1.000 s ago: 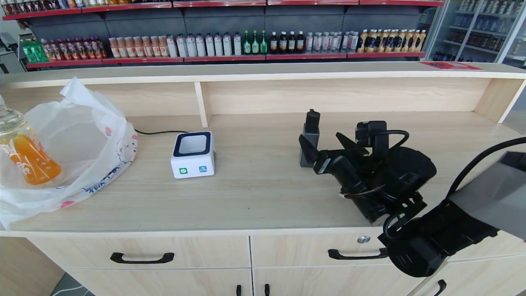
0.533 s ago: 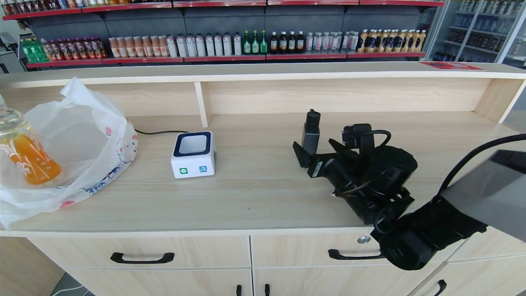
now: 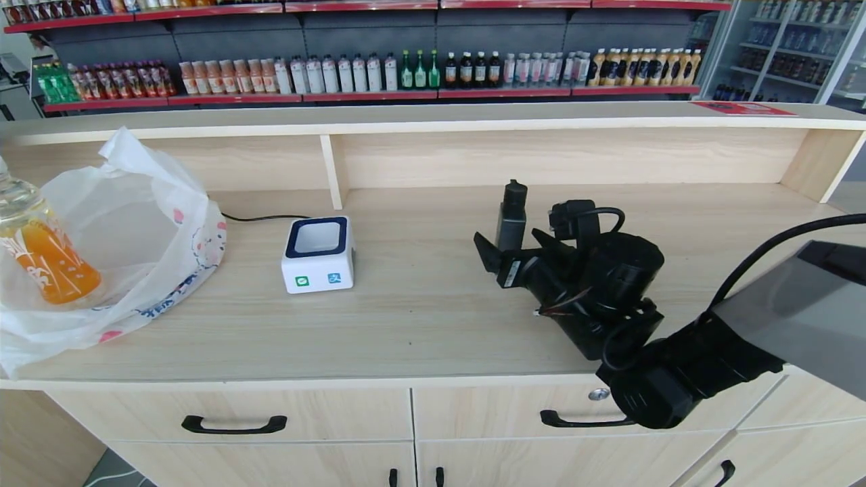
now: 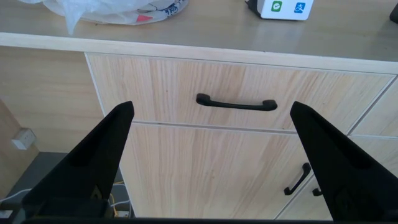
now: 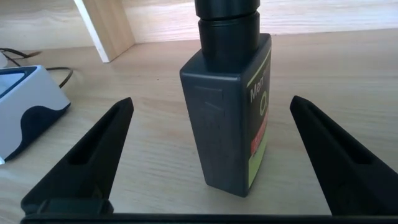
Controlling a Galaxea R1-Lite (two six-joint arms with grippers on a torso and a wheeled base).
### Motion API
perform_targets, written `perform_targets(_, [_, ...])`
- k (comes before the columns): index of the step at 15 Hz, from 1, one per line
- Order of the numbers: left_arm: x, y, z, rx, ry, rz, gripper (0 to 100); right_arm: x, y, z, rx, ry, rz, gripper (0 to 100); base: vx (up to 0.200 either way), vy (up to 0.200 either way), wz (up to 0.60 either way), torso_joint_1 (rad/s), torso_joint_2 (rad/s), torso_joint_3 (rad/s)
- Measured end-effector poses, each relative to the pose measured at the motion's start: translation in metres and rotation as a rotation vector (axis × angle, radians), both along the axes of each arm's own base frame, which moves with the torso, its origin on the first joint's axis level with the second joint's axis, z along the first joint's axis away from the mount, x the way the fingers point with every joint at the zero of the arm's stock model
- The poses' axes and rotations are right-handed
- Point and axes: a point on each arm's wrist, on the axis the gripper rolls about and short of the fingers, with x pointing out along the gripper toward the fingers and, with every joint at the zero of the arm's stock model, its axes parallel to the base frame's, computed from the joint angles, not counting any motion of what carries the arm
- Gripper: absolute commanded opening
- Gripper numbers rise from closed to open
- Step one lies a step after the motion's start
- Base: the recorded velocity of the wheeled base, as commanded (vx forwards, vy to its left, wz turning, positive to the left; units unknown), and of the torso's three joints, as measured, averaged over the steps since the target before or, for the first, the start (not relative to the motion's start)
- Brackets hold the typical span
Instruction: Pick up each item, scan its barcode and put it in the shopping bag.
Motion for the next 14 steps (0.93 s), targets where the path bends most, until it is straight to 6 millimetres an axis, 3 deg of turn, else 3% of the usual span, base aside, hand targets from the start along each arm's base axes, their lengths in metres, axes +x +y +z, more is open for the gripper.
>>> perform_targets(14, [0.0, 0.0, 0.0, 0.0, -0.001, 0.0, 100, 0.023, -0.018, -0.012, -0.008, 0.012, -0.068, 100, 0.0, 0.0, 0.0, 0.0, 0.0, 0.0])
